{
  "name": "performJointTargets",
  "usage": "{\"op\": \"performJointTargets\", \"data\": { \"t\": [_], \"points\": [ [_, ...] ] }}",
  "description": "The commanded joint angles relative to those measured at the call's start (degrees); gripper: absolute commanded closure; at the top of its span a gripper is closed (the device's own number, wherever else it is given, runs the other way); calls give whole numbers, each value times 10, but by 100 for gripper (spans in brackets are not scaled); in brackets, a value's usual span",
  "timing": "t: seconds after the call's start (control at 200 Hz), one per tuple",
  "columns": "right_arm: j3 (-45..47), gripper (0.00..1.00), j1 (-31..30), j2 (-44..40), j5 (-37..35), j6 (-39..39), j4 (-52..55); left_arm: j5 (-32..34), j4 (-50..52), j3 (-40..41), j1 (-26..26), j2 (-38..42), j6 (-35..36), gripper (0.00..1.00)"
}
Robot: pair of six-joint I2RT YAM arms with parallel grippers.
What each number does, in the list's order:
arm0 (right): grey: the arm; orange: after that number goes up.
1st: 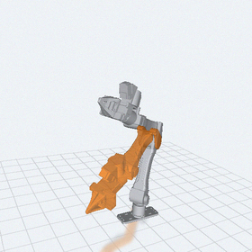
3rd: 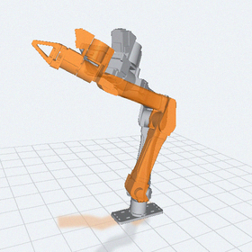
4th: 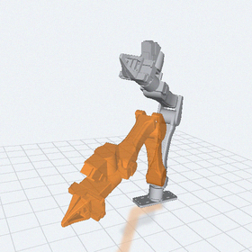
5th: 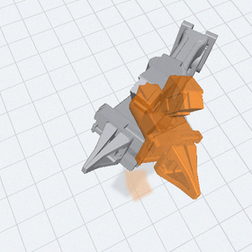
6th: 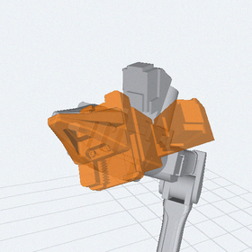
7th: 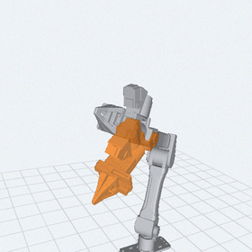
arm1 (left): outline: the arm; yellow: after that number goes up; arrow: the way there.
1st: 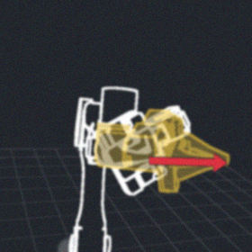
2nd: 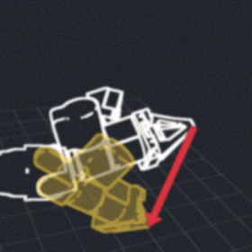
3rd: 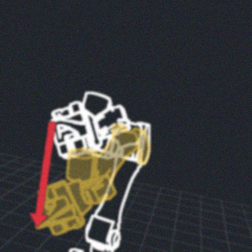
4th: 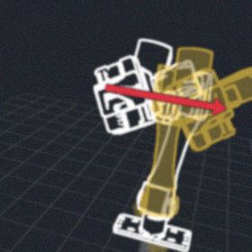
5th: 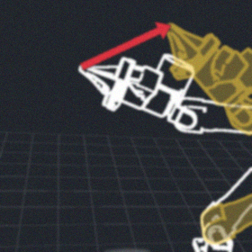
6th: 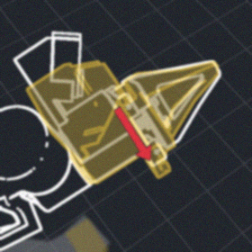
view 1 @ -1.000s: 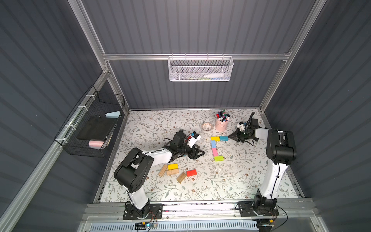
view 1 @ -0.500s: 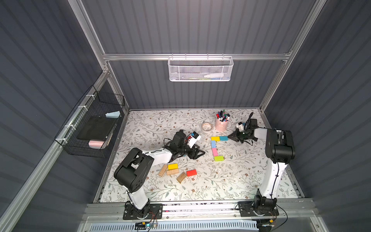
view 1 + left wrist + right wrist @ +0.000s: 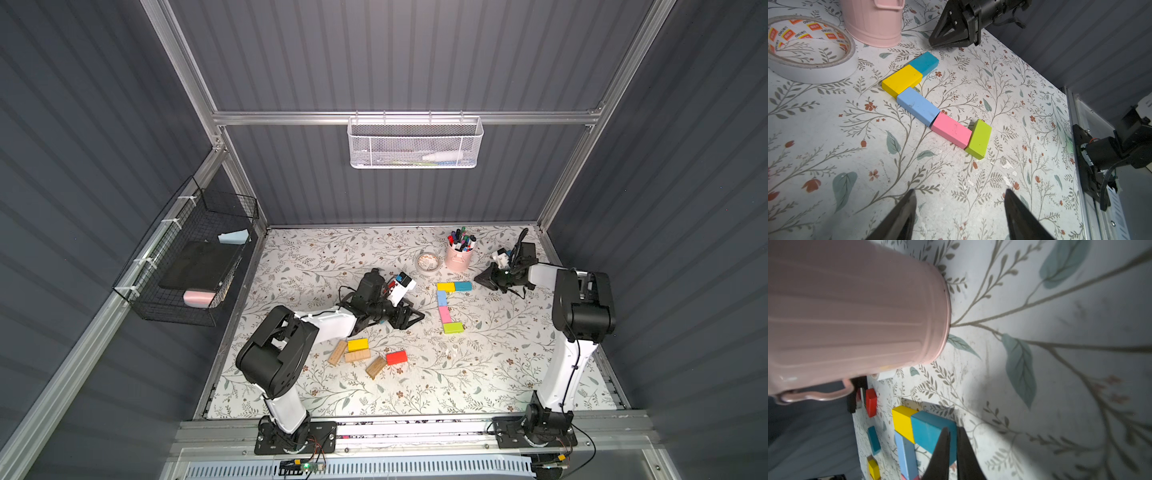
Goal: Assemble the letter c with building blocks
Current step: Assemble the building block at the center of the board.
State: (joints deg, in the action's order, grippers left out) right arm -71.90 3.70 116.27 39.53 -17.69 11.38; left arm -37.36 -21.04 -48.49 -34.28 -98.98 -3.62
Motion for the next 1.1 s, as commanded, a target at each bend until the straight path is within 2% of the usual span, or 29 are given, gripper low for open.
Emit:
{"op": "performJointTargets", "data": {
  "t": [0.0, 0.115, 0.26, 0.38, 0.485, 0.645, 0.705, 0.876, 1.096],
  "points": [
    [29, 79, -3, -48, -29, 1, -9, 23, 17, -12, 1, 3, -9, 34],
    [73, 66, -8, -93, -51, 0, -13, 47, 20, -15, 1, 2, -33, 33],
    [123, 55, -38, -157, -91, 7, -13, 70, 32, -23, 2, -1, -59, 30],
    [140, 43, -87, -204, -141, 19, 14, 89, 46, -22, 1, 9, -87, 28],
    [160, 36, -142, -248, -180, 10, 13, 149, 58, -10, 1, 19, -136, 28],
    [185, 33, -212, -300, -236, -41, 5, 254, 137, -5, 0, 59, -188, 25],
    [190, 33, -232, -310, -241, -55, 8, 288, 151, -4, 0, 80, -221, 23],
    [187, 33, -288, -324, -316, -80, 47, 383, 255, -15, 0, 126, -300, 17],
    [178, 33, -360, -315, -396, -109, 97, 424, 366, -46, 0, 144, -382, 15]
  ]
}}
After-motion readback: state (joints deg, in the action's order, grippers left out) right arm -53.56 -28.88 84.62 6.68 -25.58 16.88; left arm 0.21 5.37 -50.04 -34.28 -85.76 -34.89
